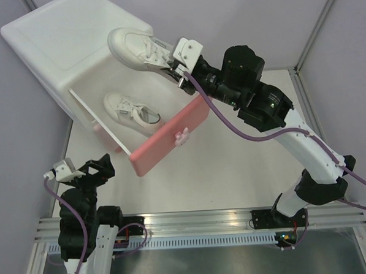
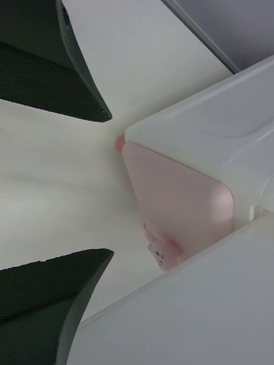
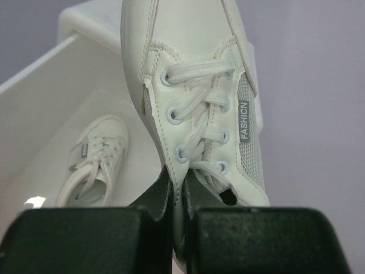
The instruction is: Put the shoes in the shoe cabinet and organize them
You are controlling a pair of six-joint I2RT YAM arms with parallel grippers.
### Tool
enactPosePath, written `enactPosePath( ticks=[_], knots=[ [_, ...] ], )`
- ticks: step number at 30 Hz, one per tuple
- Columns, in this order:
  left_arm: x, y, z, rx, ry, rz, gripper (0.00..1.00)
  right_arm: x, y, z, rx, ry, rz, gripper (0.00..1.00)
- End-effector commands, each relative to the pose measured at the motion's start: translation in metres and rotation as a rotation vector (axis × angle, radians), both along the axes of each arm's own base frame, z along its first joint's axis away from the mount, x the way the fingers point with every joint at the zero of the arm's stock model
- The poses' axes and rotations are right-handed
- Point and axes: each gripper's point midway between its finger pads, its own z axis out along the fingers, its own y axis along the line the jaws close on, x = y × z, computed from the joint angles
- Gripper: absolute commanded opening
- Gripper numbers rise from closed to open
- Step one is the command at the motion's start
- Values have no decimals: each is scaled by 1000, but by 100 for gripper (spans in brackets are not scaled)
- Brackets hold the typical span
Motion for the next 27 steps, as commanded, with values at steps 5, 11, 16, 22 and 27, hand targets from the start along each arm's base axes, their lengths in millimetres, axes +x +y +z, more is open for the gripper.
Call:
enactPosePath(
  ticks=[5, 11, 16, 22, 27],
  knots=[
    [-1, -2, 8, 25, -35, -19, 94, -32, 34, 41, 92, -86, 150, 1],
    [-1, -2, 8, 25, -39, -20, 94, -33, 65, 0, 18, 26, 226, 1],
    [-1, -2, 9, 26, -42, -20, 94, -25, 78, -27, -42, 89, 225, 1],
    [-1, -2, 9, 26, -44, -22, 94, -5, 79, -49, -89, 140, 129, 1],
    [-1, -2, 9, 26, -45, -22, 94, 18, 76, -62, -99, 157, 9, 0]
  ],
)
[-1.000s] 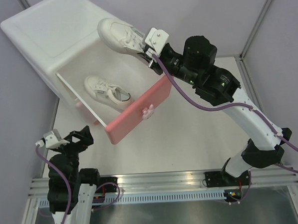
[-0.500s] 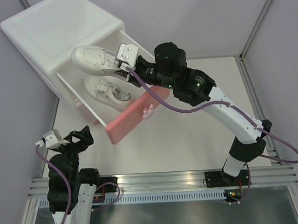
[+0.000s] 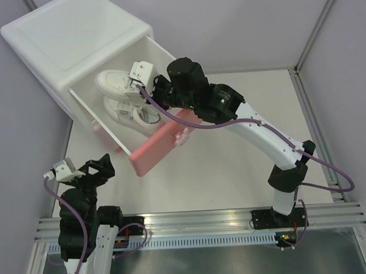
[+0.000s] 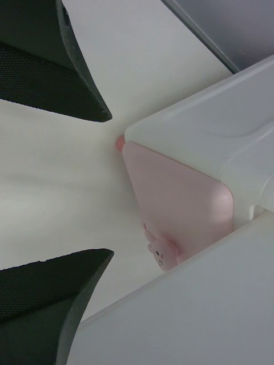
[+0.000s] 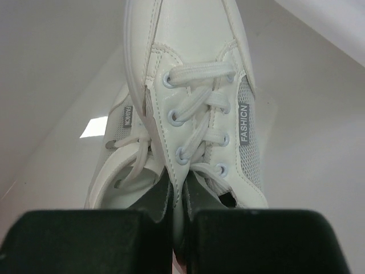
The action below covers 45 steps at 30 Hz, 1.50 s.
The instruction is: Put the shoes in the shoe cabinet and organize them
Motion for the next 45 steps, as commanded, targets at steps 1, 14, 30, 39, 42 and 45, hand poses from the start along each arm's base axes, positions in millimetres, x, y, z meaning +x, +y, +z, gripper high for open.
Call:
enactPosePath(
  ticks=[1, 14, 30, 39, 42, 45],
  knots=[
    [-1, -2, 8, 26, -44, -21, 94, 16, -11, 50, 122, -90, -116, 0],
    [-1, -2, 9, 28, -47, -21, 94, 45, -2, 8, 23, -56, -214, 1],
    [-1, -2, 8, 28, -45, -18, 94, 63, 0, -17, -4, -6, -303, 0],
    [-2, -1, 9, 29, -51, -17, 94, 63, -6, -19, -1, 16, -331, 1],
    [-2, -1, 9, 29, -51, -17, 94, 64, -7, -19, 4, 20, -345, 1],
    [-2, -1, 9, 29, -53, -16, 94, 65, -10, -19, 2, 19, -357, 1]
  ],
)
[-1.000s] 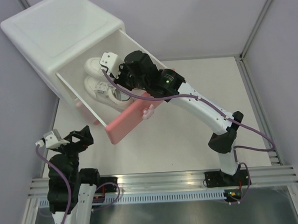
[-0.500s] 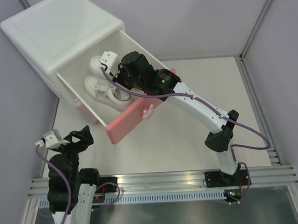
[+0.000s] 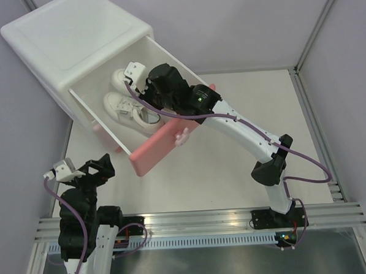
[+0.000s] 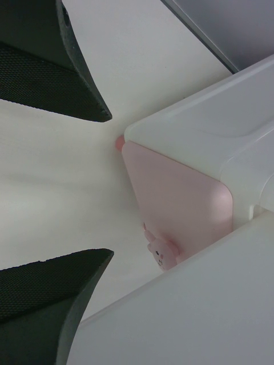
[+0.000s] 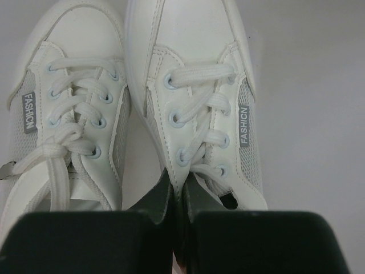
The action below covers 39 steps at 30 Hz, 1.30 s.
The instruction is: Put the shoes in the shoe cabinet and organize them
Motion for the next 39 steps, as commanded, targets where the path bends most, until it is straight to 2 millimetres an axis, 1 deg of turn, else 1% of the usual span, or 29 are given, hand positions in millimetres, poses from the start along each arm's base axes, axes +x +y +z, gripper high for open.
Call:
enactPosePath(
  ticks=[1, 9, 13, 19, 24, 32, 39],
  knots=[
    [-2, -2, 9, 29, -53, -17, 94, 6, -8, 43, 104, -73, -53, 0],
    [-3, -1, 10, 29, -57, -13, 94, 9, -15, 42, 98, -70, -87, 1],
    [-3, -1, 10, 29, -57, -14, 94, 7, -19, 46, 101, -77, -92, 0],
    [-3, 0, 9, 30, -56, -11, 94, 7, -17, 45, 99, -79, -86, 1],
    [-3, 0, 9, 29, -56, -11, 94, 9, -15, 40, 90, -73, -84, 1],
    [-3, 0, 10, 30, -59, -10, 94, 13, -20, 38, 76, -81, -117, 0],
    [-3, 0, 9, 30, -56, -10, 94, 12, -15, 31, 68, -71, -100, 1]
  ],
)
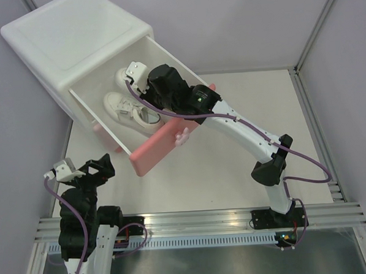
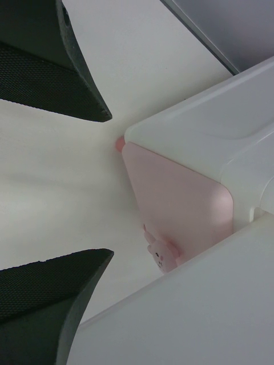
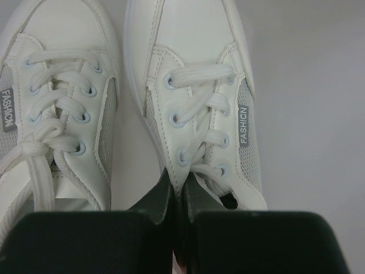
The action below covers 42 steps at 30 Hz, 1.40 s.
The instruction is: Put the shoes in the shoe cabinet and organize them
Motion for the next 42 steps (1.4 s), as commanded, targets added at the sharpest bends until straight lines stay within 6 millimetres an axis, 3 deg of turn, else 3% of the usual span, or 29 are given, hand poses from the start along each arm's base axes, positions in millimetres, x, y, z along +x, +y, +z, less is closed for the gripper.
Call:
enactPosePath(
  ticks=[1, 13, 27, 42],
  knots=[
    [-4, -1, 10, 30, -60, -14, 94, 7, -5, 34, 84, -75, -39, 1],
    [-4, -1, 10, 30, -61, -13, 94, 7, -3, 29, 90, -58, -42, 1],
    [-4, -1, 10, 30, -63, -14, 94, 6, -19, 36, 184, 1, -169, 1],
    [-4, -1, 11, 32, -64, -13, 94, 3, -14, 34, 186, 13, -144, 2]
  ],
)
